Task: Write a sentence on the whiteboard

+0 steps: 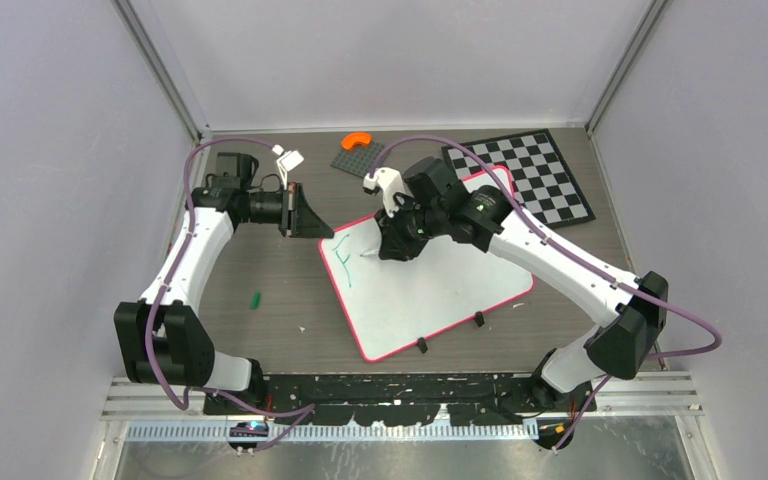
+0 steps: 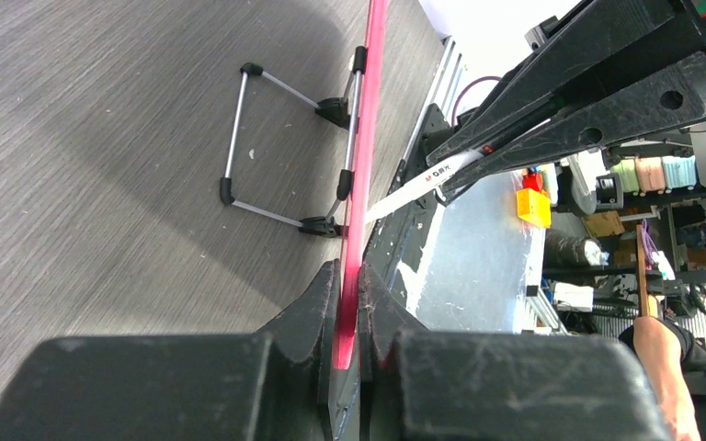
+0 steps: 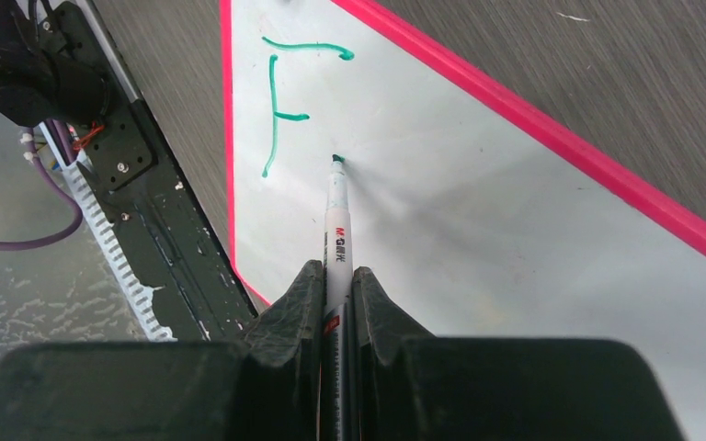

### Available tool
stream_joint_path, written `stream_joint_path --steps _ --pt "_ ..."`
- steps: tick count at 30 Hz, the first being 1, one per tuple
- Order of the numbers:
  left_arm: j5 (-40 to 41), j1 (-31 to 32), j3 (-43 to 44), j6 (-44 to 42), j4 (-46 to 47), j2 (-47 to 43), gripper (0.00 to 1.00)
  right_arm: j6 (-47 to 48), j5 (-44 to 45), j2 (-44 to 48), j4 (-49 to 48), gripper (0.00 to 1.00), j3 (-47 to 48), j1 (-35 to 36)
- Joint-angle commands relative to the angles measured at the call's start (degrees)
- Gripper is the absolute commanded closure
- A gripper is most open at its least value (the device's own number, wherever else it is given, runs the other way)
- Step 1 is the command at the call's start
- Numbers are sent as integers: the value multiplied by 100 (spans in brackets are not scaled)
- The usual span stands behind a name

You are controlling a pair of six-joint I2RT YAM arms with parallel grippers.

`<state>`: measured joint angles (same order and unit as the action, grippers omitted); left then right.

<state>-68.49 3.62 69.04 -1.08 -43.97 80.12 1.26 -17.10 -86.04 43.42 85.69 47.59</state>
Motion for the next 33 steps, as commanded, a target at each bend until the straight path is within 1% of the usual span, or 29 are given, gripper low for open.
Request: stream_joint_path --steps 1,5,10,18,22,33 --pt "-86 -9 75 64 -51 -84 100 -2 77 -82 -175 100 324 -5" --pt "-87 -9 84 64 -57 -68 100 -20 -49 -216 -142 100 389 4" --pt "-69 -10 84 35 -79 -75 100 15 -127 -243 -149 100 220 4" --pt "-51 -7 93 -15 -121 -44 100 68 -220 -16 -101 100 -280 4" --pt "-42 -10 97 -25 -129 -34 100 137 -123 94 -86 100 -402 -2" --pt "-33 -9 110 -2 -127 -18 100 147 -118 25 -78 100 168 -333"
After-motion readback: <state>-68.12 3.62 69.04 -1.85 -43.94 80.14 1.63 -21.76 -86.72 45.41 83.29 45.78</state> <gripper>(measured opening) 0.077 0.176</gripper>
